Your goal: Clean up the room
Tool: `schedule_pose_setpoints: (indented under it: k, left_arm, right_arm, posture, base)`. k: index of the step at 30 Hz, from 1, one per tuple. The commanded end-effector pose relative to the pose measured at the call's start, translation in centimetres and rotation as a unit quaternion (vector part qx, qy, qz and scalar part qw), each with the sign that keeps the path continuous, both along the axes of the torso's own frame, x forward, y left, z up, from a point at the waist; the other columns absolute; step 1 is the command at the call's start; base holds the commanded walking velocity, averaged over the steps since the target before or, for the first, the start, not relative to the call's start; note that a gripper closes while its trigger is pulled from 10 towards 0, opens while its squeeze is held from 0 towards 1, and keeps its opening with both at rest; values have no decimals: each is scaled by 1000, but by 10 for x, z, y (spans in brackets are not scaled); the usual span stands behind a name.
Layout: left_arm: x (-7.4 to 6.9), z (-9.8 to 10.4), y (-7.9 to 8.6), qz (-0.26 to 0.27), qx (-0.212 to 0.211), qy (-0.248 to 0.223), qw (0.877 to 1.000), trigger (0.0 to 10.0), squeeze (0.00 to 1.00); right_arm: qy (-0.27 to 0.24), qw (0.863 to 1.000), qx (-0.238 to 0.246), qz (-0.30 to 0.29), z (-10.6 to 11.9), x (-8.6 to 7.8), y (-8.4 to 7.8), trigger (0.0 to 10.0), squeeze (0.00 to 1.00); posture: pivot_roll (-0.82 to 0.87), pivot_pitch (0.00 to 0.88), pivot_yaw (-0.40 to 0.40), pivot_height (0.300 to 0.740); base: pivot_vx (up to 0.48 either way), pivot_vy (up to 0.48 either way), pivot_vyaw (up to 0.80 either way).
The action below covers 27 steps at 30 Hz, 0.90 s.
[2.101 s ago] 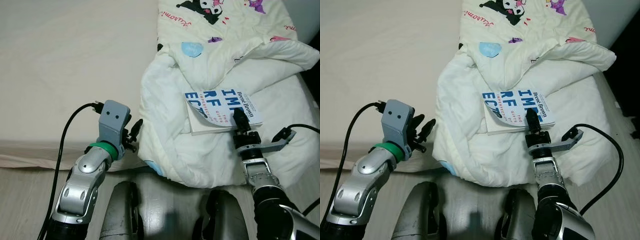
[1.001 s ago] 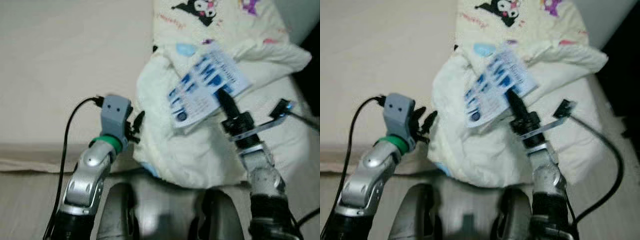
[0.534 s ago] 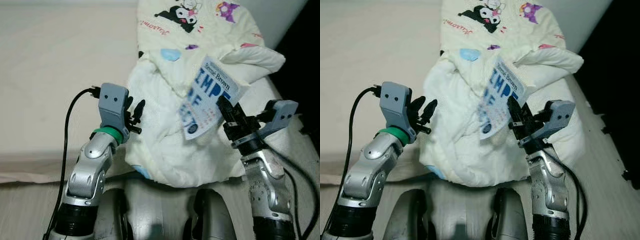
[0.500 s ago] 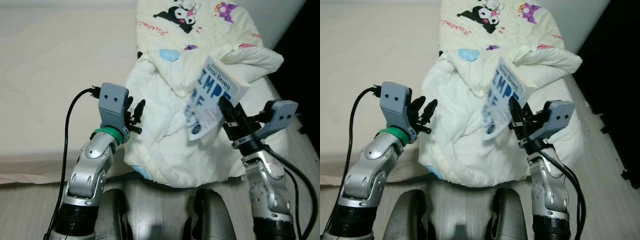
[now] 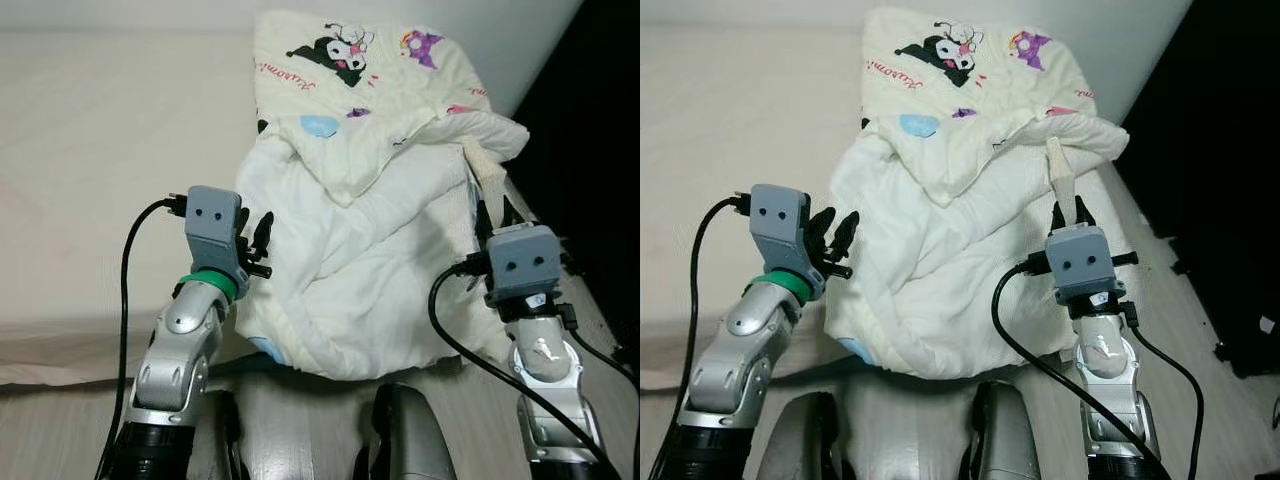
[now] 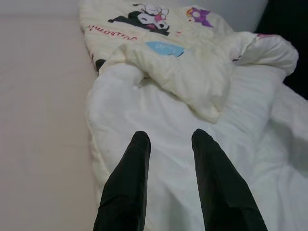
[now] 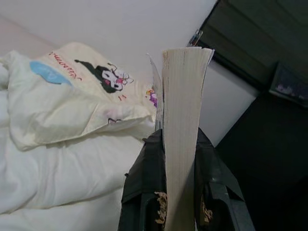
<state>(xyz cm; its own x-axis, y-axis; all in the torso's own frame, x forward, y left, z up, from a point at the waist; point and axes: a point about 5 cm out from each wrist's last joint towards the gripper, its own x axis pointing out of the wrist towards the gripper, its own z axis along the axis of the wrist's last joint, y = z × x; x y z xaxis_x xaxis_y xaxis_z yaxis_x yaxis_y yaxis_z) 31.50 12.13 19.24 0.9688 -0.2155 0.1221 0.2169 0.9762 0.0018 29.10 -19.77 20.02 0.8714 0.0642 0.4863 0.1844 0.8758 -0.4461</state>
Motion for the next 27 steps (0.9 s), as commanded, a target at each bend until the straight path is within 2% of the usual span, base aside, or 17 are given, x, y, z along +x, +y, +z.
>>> schedule_pose_setpoints:
  k: [1,7,11,18,27]
  left_arm:
    - [-1,-6,-2,1,3,7,1000,10000,0]
    - [0,-4,-4,-6,4,0,1000,10000,0]
    - [5,4,-15,-17,1,-18,1000,10000,0]
    - [8,8,-22,-24,-4,-24,999,10000,0]
    - [12,4,-24,-23,-1,-20,1000,10000,0]
  right_arm:
    - [-17,1000,-1,-10,3,0,-4,10000,0]
    - [-29,999,-8,-22,0,2,1,10000,0]
    - [-30,999,-5,-20,-2,4,2,10000,0]
    - [-31,999,-4,-22,-3,5,1,10000,0]
    - [-32,999,2,-27,-5,6,0,10000,0]
  posture:
    - [-9,119,-33,620]
    - [-8,119,-33,640]
    - [-7,115,-36,665]
    - [-12,113,-33,690]
    - [-14,111,-30,730]
  base:
    - [0,0,0]
    - [0,0,0]
    - [0,0,0]
    - [0,0,0]
    - [0,0,0]
